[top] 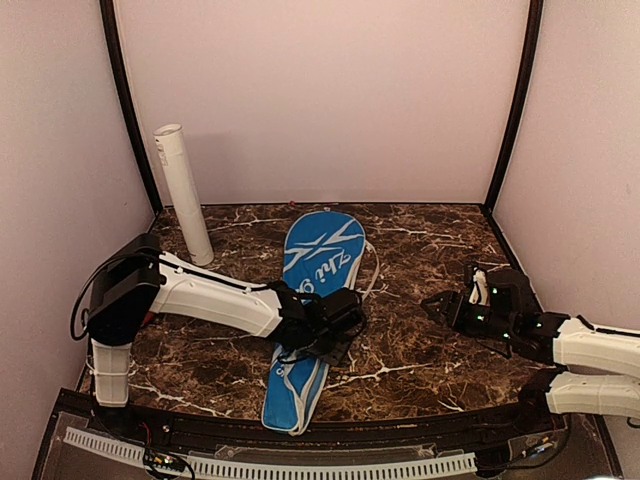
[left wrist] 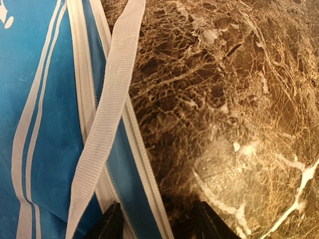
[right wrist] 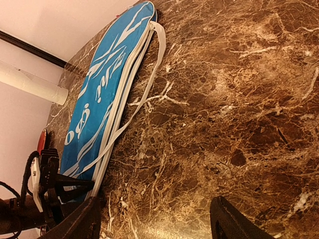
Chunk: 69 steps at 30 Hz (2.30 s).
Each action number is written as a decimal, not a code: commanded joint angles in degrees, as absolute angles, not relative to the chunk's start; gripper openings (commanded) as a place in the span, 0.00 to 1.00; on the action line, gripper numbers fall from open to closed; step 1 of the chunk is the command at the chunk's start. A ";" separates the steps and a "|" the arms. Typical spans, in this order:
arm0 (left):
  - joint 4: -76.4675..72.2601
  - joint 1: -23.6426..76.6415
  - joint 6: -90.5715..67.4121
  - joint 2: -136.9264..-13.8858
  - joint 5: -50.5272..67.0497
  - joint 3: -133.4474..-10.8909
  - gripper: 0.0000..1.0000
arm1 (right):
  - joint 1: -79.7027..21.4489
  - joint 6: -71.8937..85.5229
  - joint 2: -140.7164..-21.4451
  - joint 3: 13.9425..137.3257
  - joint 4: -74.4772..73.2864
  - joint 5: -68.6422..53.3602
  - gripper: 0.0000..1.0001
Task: Pack up the badminton gear
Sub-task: Pick up the racket bag from the center of the board, then pick up the zipper from the racket bag.
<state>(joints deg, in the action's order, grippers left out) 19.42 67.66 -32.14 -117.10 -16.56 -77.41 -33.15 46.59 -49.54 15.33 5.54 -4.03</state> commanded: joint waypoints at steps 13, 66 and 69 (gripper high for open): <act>18.46 66.36 -33.95 -112.60 -16.12 -71.97 0.00 | -32.82 47.89 -48.03 14.43 7.30 -3.73 0.76; -9.34 66.36 -35.11 -68.13 20.79 -38.85 0.00 | -25.28 21.55 -87.94 22.86 50.89 -21.33 0.45; -9.24 66.31 -35.16 -68.20 20.78 -38.85 0.00 | -25.16 20.53 -89.60 23.85 51.68 -22.54 0.45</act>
<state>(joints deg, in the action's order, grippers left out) -6.66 66.17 -35.42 -70.50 19.49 -38.50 -25.69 23.79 -87.85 22.00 47.53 -19.49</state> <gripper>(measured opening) 0.032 0.453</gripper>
